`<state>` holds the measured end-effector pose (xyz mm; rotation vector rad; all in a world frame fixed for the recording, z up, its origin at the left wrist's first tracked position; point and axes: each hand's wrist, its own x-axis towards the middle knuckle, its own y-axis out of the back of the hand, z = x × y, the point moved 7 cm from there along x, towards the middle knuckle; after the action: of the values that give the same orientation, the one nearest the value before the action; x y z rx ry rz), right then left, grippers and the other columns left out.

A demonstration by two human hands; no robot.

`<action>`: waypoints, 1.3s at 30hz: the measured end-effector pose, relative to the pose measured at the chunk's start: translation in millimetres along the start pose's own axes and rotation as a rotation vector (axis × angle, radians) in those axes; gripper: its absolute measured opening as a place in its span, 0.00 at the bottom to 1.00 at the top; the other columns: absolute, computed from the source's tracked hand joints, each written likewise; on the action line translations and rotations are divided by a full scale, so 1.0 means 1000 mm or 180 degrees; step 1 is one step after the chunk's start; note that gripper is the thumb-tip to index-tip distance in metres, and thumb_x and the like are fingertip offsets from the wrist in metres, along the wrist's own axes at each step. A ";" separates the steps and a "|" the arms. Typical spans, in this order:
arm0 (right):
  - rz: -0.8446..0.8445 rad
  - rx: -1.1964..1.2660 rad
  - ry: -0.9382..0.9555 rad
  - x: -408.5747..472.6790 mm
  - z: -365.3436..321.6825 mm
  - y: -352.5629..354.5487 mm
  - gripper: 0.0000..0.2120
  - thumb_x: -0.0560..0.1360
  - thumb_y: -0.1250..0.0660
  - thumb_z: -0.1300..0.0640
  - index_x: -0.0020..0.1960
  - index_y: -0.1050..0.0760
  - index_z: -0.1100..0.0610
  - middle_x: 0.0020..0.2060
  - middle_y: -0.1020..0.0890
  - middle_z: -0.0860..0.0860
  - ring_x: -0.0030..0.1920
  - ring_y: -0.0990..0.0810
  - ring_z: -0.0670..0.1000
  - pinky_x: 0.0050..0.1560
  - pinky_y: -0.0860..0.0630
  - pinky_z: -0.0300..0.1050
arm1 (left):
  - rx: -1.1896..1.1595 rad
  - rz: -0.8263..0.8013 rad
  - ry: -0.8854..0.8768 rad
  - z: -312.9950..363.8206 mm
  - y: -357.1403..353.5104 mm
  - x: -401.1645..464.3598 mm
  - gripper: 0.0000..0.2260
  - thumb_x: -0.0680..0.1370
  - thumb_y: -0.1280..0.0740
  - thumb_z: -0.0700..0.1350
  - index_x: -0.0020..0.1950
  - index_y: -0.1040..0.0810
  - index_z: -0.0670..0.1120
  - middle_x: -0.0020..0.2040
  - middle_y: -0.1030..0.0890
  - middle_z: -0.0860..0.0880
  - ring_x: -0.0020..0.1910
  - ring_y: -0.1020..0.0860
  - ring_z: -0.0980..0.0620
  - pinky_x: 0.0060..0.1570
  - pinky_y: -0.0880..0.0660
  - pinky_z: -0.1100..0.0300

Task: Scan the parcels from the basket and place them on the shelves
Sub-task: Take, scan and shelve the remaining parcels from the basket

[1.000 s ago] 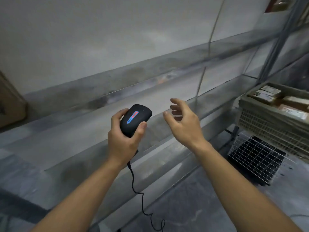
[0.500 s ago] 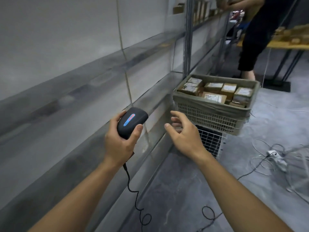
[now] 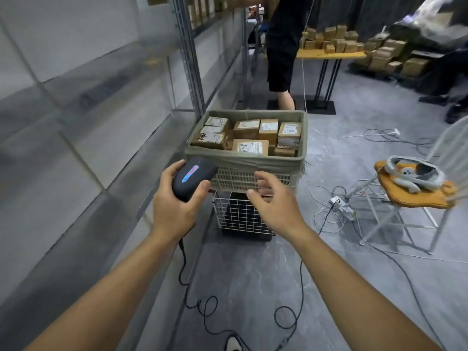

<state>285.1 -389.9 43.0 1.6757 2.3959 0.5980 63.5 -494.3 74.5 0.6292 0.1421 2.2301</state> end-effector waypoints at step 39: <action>-0.0357 -0.0511 -0.0743 0.390 0.124 -0.001 0.25 0.80 0.33 0.48 0.75 0.32 0.48 0.69 0.26 0.49 0.67 0.26 0.50 0.68 0.28 0.54 | -0.0040 -0.0462 0.0461 -0.146 -0.216 0.322 0.28 0.72 0.24 0.55 0.69 0.25 0.52 0.55 0.20 0.69 0.53 0.20 0.68 0.52 0.25 0.70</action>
<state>186.9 0.1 -31.9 1.4483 2.1973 0.5291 -41.1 -98.0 9.9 0.4363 0.2395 2.1331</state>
